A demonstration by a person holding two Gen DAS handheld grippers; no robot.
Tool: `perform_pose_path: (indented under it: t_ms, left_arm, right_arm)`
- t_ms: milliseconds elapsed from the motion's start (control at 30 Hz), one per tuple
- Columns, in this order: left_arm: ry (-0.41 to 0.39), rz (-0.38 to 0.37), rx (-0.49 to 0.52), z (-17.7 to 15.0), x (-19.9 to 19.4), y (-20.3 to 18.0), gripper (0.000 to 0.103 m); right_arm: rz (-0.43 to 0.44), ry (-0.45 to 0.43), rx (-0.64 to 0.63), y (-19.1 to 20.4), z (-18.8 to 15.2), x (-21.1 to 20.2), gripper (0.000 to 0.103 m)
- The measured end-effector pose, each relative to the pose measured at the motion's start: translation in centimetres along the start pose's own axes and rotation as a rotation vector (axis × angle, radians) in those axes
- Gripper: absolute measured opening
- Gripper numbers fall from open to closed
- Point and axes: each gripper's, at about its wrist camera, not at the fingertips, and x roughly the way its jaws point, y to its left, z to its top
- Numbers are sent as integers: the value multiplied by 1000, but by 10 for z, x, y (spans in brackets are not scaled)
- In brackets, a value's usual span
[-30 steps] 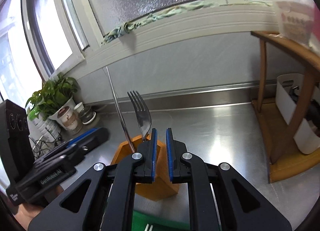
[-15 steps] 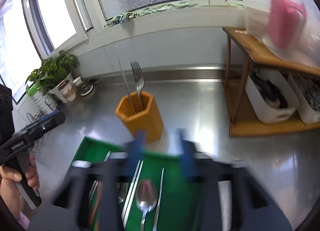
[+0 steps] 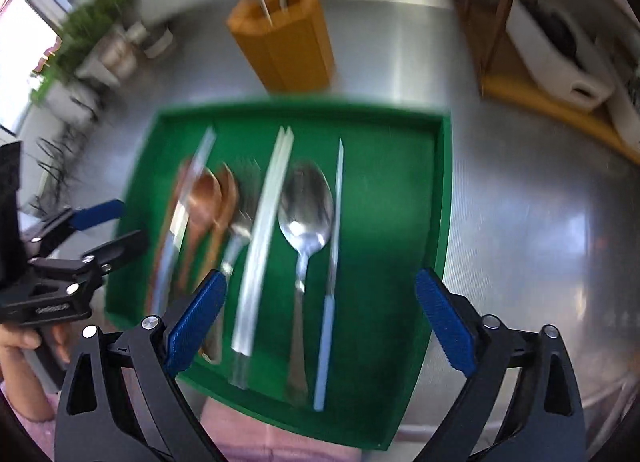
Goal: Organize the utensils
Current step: 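Move both open grippers back down over the green tray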
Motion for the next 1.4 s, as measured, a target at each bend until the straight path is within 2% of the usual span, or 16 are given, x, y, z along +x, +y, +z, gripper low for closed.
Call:
perform_pose_path:
  t_ms: [67, 133, 167, 200, 233, 267, 300, 467, 600, 800, 1000, 1133, 1400]
  left_arm:
    - [33, 14, -4, -4, 6, 3, 81]
    - [62, 31, -26, -7, 11, 9, 80]
    - [71, 41, -32, -8, 13, 12, 79]
    - [77, 47, -34, -9, 15, 14, 78]
    - [86, 50, -36, -10, 17, 17, 72]
    - [91, 47, -37, -10, 16, 19, 64]
    - [97, 44, -39, -10, 17, 21, 62]
    - [140, 47, -25, -5, 25, 25, 41]
    - [175, 79, 4, -5, 32, 26, 38]
    - [191, 85, 22, -3, 30, 27, 27]
    - [167, 76, 11, 6, 20, 28, 26]
    - [206, 118, 22, 7, 31, 27, 26]
    - [259, 141, 62, 8, 40, 25, 27]
  right_arm:
    - [-20, 46, -10, 0, -1, 10, 77]
    - [-40, 83, -13, 0, -2, 18, 57]
    - [-56, 99, -19, 0, -2, 23, 52]
    - [-66, 113, -24, 0, -2, 26, 42]
    - [-66, 121, -25, 2, -4, 29, 33]
    - [-72, 129, -28, 3, -5, 32, 30]
    - [-75, 131, -30, 2, -5, 33, 26]
    - [-77, 148, -18, 4, -6, 40, 22]
    - [-93, 154, -28, 9, -8, 40, 22]
    - [-114, 175, -30, 12, -3, 44, 22]
    - [-115, 177, -20, 9, 1, 45, 22]
    - [-124, 182, -25, 8, 1, 46, 22]
    - [-150, 217, -27, 9, 0, 51, 20]
